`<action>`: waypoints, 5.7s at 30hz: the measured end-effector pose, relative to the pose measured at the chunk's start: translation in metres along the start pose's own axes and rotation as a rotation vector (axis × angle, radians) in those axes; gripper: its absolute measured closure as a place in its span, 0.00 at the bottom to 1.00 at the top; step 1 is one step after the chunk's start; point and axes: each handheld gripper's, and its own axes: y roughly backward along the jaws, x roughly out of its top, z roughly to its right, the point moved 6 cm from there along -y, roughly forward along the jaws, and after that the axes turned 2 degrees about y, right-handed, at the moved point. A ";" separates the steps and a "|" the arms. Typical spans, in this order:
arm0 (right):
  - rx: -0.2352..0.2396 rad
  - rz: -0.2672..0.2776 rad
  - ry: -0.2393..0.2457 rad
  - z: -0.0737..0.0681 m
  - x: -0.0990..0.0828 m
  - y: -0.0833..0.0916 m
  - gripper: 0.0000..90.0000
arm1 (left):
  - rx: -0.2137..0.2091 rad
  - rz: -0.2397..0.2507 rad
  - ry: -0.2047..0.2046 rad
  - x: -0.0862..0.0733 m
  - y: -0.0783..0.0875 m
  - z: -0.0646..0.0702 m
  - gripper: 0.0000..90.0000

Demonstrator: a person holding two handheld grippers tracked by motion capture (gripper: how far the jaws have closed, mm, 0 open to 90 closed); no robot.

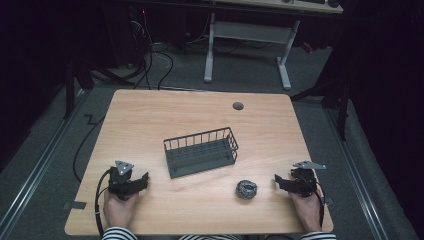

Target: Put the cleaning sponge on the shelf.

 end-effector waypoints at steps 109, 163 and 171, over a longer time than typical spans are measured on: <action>0.360 -0.014 0.312 -0.118 0.046 0.032 0.42 | -0.002 -0.001 0.000 0.000 0.000 0.000 0.28; 0.407 -0.018 0.324 -0.163 0.186 -0.012 0.40 | -0.007 -0.001 0.002 0.000 0.000 0.000 0.27; 0.387 -0.084 0.311 -0.166 0.184 -0.036 0.40 | -0.007 -0.001 0.002 0.000 0.000 0.000 0.27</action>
